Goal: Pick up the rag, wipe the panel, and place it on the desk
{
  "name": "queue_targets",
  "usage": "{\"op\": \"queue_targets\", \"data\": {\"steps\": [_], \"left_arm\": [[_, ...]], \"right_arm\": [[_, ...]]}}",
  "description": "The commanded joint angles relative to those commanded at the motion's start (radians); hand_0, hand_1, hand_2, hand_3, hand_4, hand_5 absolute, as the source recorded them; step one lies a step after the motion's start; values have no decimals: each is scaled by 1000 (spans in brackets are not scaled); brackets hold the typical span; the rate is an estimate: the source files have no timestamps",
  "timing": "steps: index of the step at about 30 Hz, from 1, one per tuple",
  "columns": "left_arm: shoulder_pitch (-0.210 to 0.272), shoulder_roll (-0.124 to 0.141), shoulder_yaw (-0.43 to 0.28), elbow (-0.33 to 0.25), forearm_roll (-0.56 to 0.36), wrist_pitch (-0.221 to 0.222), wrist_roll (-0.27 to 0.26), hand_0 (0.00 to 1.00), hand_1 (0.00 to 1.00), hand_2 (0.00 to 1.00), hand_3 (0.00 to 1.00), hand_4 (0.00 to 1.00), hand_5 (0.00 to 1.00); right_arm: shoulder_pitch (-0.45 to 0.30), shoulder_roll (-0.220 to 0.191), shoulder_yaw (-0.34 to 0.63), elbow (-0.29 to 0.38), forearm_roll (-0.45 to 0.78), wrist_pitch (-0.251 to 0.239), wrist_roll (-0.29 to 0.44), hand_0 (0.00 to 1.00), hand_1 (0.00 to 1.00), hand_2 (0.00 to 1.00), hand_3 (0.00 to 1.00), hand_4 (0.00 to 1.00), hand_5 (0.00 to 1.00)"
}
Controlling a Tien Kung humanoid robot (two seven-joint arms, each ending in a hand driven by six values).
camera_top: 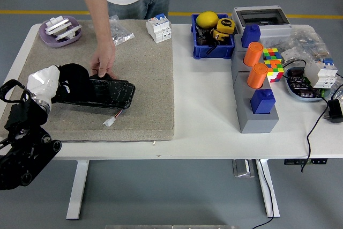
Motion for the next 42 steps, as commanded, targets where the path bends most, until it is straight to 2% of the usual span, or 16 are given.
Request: {"op": "queue_targets", "data": {"steps": [12,17,26,34,42], "left_arm": [[-12,6,-20,39,-4,3,-4,351,623,712,525,114,2],[-8,-1,-9,28,-9,2,-2,350,621,712,522,101,2],[-5,-14,60,-72,-5,-6,14,350,621,709,525,116,2],[-16,-17,165,-155,-6,-12,27,351,622,711,525,117,2],[-24,-34,240,-226,-1,-12,38,351,623,711,527,123,2]], "right_arm": [[2,0,5,4,-6,-2,1,737,619,603,554,898,421],[1,1,7,5,-8,-3,2,737,619,602,555,898,421],[2,0,7,5,-9,-3,3,737,619,601,555,898,421],[2,-1,6,3,-5,0,3,737,619,601,555,898,421],[3,-1,4,2,-3,2,3,737,619,601,555,898,421]]}}
